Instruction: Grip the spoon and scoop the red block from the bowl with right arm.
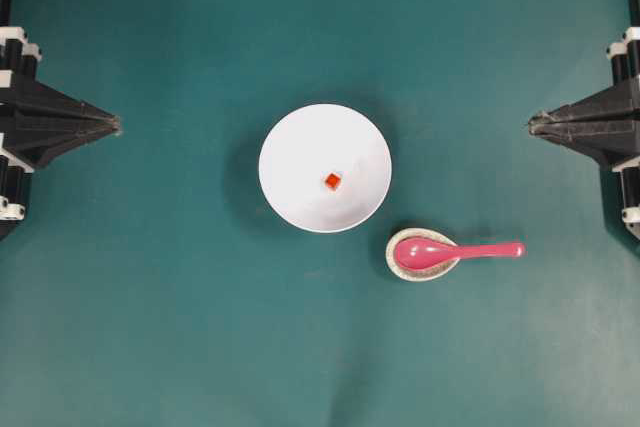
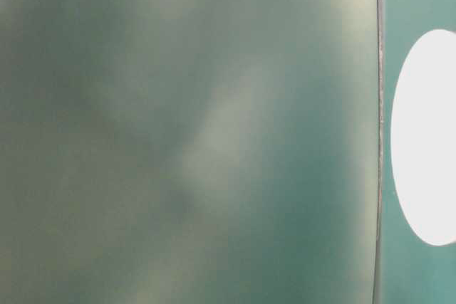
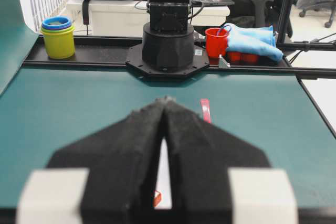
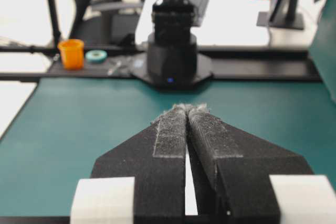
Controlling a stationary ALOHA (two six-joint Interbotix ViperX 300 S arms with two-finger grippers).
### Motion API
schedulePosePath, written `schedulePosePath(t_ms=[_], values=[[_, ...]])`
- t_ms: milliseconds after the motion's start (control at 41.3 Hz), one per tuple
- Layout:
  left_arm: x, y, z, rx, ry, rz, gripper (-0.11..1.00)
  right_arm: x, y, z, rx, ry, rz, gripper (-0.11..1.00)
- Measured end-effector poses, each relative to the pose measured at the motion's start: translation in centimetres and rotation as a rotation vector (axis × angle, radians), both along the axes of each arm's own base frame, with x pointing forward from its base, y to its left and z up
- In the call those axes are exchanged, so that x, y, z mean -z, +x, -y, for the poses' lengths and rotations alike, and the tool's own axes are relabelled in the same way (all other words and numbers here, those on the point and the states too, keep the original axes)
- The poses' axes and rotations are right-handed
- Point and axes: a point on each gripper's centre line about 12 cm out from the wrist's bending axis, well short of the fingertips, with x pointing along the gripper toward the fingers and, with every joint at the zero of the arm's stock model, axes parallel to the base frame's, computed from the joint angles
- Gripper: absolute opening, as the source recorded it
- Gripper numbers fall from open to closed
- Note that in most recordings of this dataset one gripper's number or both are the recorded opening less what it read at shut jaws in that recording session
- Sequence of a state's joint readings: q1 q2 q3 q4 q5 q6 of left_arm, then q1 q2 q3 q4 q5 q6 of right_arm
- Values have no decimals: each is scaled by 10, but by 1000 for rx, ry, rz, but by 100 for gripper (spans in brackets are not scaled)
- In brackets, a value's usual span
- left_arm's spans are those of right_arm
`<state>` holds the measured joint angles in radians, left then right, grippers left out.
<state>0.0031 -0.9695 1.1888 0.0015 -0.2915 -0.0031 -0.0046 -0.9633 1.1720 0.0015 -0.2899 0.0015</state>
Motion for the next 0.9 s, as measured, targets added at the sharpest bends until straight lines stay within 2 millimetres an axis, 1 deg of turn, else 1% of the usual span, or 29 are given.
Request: schedulePosePath(t_ms=[97,242,387,774,871,895], values=[[-6,3,1,4,12,-34,0,3,1,0,-1,-3,-20,0],[-1,4,1,4,5,-107,0,6,2,0,-1,-7,-60,0],[4,3,1,4,-2,-158,0,3,3,0,-1,-6,-58,0],[14,2,1,4,0,-236,0,2,3,0,-2,2,-61,0],[15,2,1,6,-1,-250,0,1,3,0,-2,2,-72,1],[16,2,1,4,0,-253,0,2,4,0,-2,2,-80,3]])
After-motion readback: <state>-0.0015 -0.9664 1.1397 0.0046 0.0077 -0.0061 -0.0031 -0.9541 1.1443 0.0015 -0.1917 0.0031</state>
